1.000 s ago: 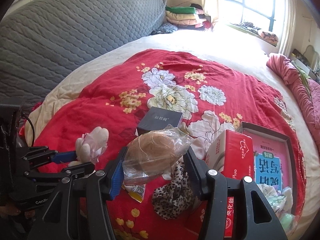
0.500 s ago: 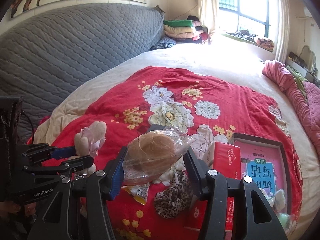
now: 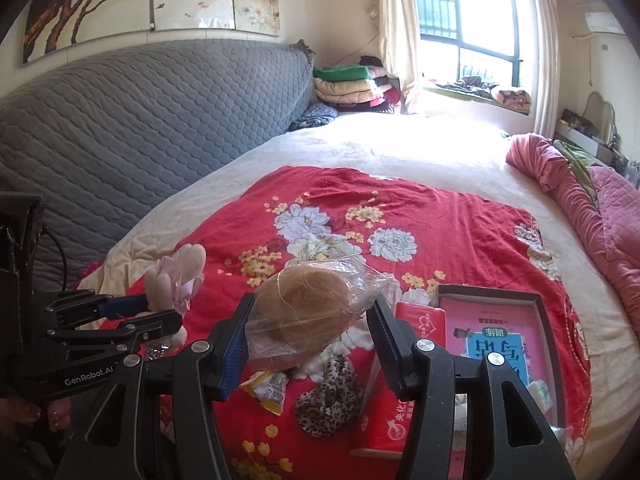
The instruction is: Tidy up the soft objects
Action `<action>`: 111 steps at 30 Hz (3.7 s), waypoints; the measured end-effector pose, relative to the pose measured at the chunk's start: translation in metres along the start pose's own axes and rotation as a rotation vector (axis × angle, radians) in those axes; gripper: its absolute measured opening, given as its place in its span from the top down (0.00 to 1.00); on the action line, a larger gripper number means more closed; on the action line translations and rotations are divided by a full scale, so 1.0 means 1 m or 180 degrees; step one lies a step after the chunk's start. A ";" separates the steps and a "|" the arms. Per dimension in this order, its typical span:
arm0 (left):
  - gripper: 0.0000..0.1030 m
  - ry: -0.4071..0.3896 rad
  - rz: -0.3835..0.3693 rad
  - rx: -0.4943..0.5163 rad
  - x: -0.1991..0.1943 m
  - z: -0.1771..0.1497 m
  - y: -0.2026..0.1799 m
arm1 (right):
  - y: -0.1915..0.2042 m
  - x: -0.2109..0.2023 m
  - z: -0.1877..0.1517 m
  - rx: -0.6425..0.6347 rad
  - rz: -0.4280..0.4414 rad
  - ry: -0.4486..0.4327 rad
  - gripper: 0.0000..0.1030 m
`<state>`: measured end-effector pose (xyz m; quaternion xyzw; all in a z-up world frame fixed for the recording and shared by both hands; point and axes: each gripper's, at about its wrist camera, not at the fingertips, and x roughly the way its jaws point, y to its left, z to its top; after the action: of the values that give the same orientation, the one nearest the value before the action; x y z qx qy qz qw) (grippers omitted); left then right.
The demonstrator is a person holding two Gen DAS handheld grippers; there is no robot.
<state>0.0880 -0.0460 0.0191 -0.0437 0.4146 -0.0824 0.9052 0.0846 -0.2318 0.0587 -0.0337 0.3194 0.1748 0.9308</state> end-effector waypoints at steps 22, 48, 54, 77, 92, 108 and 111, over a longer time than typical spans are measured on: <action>0.64 -0.0053 -0.0409 0.0649 0.005 0.041 -0.136 | -0.123 -0.089 -0.021 0.0661 -0.0776 -0.0357 0.45; 0.64 0.0413 -0.0631 0.1124 0.097 0.029 -0.244 | -0.209 -0.084 -0.090 0.1182 -0.1046 -0.0154 0.45; 0.64 0.0497 -0.0627 0.1133 0.115 0.027 -0.249 | -0.217 -0.074 -0.100 0.1225 -0.1014 -0.0054 0.45; 0.63 0.1038 -0.0568 0.1287 0.205 0.020 -0.279 | -0.225 -0.019 -0.139 0.1148 -0.0811 0.0501 0.45; 0.59 0.1254 -0.0548 0.1361 0.233 0.014 -0.280 | -0.218 0.015 -0.152 0.1028 -0.0773 0.0748 0.45; 0.54 0.1353 -0.0467 0.1482 0.241 0.015 -0.288 | -0.223 0.028 -0.153 0.1038 -0.0917 0.0743 0.44; 0.54 0.1321 -0.0470 0.1558 0.237 0.015 -0.292 | -0.228 0.026 -0.151 0.1064 -0.1011 0.0709 0.44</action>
<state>0.2184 -0.3770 -0.1046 0.1629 0.5538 -0.2521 0.7766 0.0950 -0.4640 -0.0883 0.0517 0.4351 -0.0336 0.8983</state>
